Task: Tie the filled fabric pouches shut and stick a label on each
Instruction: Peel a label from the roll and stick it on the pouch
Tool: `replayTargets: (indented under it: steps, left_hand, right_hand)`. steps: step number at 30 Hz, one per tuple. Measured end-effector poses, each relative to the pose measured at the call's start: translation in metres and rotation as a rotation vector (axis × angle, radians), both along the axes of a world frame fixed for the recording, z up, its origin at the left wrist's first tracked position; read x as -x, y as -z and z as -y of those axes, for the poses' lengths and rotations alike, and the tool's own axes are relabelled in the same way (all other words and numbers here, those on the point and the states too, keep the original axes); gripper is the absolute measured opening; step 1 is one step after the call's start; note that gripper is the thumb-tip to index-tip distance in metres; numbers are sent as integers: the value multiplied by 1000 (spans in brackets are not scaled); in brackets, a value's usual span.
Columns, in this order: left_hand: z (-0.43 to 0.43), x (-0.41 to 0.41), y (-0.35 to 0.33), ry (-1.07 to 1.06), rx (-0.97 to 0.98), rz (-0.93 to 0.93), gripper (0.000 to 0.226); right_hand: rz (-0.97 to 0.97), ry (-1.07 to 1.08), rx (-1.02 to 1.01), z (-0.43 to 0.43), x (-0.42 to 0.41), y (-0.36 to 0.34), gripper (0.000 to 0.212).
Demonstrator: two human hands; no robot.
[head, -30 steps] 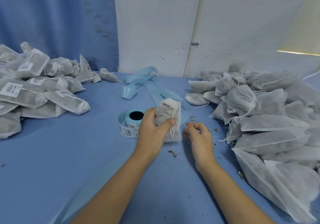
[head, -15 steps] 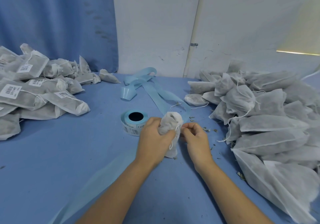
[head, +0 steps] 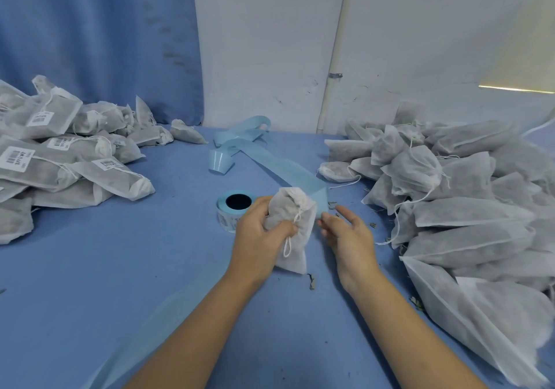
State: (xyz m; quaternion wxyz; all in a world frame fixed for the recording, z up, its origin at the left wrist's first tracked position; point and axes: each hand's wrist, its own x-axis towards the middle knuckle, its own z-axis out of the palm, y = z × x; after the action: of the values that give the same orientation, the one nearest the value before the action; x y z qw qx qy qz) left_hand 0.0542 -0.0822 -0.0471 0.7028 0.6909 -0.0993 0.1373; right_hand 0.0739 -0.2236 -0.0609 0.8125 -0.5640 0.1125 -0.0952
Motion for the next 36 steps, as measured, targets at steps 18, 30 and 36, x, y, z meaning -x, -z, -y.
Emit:
replayTargets:
  steps: [18,30,36]
  left_hand:
    - [-16,-8,8,103,101,-120,19]
    - [-16,-6,5,167,69,-177,26]
    - [-16,-7,6,166,72,-162,26]
  right_hand:
    - [287,115,595,-6,9,3,25]
    - [260,-80,408,-11,8,7,22]
    - [226,-31,352,-9,6,7,14]
